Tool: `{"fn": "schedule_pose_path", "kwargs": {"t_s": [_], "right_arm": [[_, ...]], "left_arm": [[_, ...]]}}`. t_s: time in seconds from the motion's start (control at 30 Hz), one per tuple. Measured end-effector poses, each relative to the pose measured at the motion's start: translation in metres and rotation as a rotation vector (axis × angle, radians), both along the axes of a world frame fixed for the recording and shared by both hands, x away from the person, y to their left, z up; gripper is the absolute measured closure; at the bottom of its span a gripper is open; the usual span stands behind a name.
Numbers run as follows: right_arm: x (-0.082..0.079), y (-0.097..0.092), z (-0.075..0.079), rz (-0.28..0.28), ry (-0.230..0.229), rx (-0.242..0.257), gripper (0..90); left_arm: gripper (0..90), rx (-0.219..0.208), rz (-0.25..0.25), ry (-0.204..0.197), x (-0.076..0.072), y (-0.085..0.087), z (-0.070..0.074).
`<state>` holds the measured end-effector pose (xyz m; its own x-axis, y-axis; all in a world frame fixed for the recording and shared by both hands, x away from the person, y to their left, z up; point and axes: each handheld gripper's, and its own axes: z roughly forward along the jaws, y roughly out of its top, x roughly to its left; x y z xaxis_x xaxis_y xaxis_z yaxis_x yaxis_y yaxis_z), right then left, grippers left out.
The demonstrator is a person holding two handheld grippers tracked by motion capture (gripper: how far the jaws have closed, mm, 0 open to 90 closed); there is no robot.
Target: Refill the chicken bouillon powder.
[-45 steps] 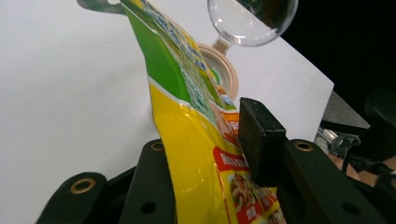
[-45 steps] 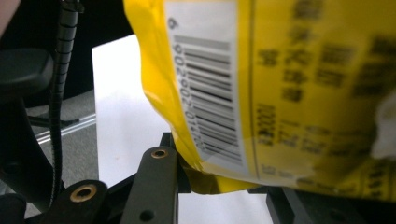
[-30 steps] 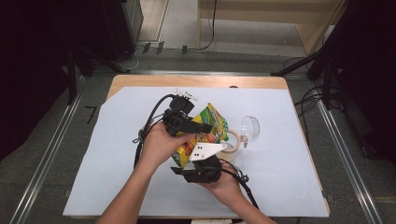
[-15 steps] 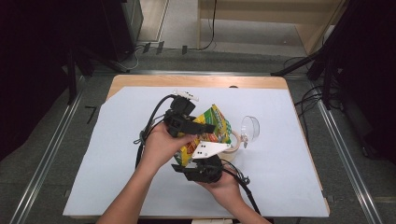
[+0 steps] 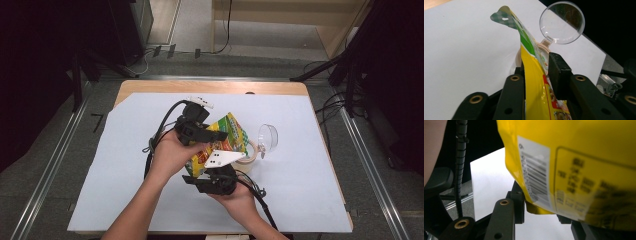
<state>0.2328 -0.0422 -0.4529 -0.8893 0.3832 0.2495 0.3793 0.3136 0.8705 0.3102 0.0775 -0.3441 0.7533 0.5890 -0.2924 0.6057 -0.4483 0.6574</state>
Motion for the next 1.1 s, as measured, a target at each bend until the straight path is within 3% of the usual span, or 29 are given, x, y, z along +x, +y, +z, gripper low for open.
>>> {"fn": "schedule_pose_path", "kwargs": {"t_s": [0.13,0.47,0.7,1.1], "right_arm": [[0.002,0.000,0.001,0.014,0.003,-0.011,66.1],[0.000,0.002,0.003,0.027,-0.045,-0.044,62.6],[0.001,0.000,0.005,0.017,-0.065,-0.071,71.2],[0.002,0.001,0.009,-0.012,-0.025,-0.040,72.1]], "left_arm": [[78.4,0.001,-0.001,0.003,0.004,0.000,0.001],[79.8,0.002,-0.017,0.011,0.007,-0.005,0.004],[80.3,-0.005,-0.030,0.007,0.006,-0.010,0.007],[78.4,-0.044,-0.032,-0.008,0.006,-0.011,0.012]]}}
